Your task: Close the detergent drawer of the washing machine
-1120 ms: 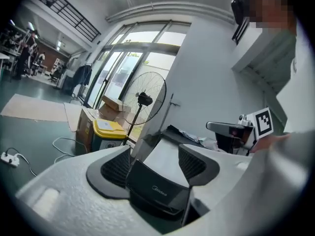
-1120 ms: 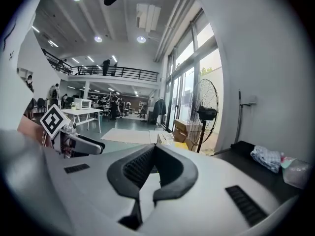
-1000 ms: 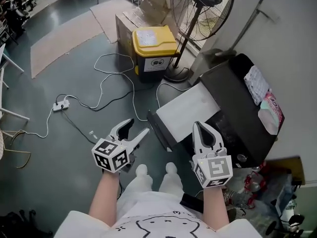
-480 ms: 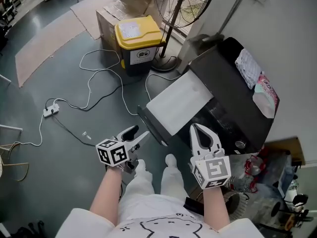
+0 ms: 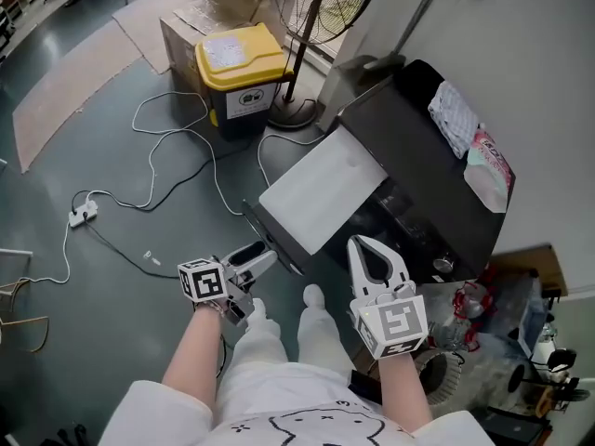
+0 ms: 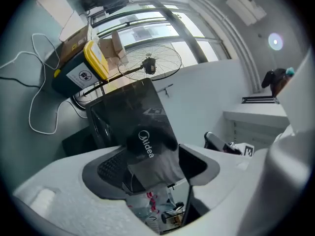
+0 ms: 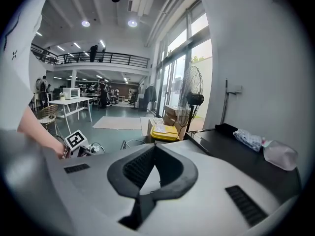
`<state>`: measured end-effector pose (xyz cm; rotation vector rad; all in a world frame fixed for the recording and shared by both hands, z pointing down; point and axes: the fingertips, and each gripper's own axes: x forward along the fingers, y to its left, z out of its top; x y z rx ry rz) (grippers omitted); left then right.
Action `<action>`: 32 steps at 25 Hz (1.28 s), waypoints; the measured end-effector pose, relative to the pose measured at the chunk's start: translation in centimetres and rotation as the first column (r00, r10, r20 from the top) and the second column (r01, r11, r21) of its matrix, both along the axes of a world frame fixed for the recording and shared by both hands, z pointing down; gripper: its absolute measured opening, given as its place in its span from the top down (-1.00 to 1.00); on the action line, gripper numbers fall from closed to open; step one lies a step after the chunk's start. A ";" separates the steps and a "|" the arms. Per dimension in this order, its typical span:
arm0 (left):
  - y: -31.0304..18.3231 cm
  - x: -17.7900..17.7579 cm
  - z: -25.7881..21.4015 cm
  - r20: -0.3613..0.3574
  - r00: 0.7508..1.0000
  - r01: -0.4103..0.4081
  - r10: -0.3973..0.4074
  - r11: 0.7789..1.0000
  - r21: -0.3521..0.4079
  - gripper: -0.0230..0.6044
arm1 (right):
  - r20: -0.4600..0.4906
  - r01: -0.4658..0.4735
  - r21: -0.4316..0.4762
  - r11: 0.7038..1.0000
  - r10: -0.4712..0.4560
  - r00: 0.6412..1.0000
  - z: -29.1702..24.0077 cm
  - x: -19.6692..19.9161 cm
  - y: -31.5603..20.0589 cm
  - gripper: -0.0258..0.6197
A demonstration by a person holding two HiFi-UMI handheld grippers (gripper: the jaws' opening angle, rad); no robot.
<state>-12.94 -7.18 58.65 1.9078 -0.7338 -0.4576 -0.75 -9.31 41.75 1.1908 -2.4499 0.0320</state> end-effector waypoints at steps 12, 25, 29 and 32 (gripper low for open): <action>-0.6 1.0 2.4 -0.240 0.969 -0.043 0.051 0.998 0.041 -0.08 | -0.031 -0.047 -0.003 0.999 0.047 0.998 2.8 1.9 -1.0 0.92; -0.8 0.9 1.6 -0.211 0.977 -0.018 0.019 1.000 0.005 -0.10 | -0.020 0.008 -0.004 1.000 -0.009 1.000 2.0 -0.7 -1.5 0.92; -0.8 0.8 0.9 -0.197 0.980 -0.013 0.012 1.000 -0.005 -0.10 | -0.007 -0.011 -0.003 1.000 0.011 1.000 1.2 -0.5 -1.6 0.92; -0.7 0.9 0.6 -0.190 0.982 -0.016 0.011 0.999 -0.027 -0.10 | 0.000 -0.031 -0.001 1.000 0.031 1.000 0.8 -0.2 -1.6 0.92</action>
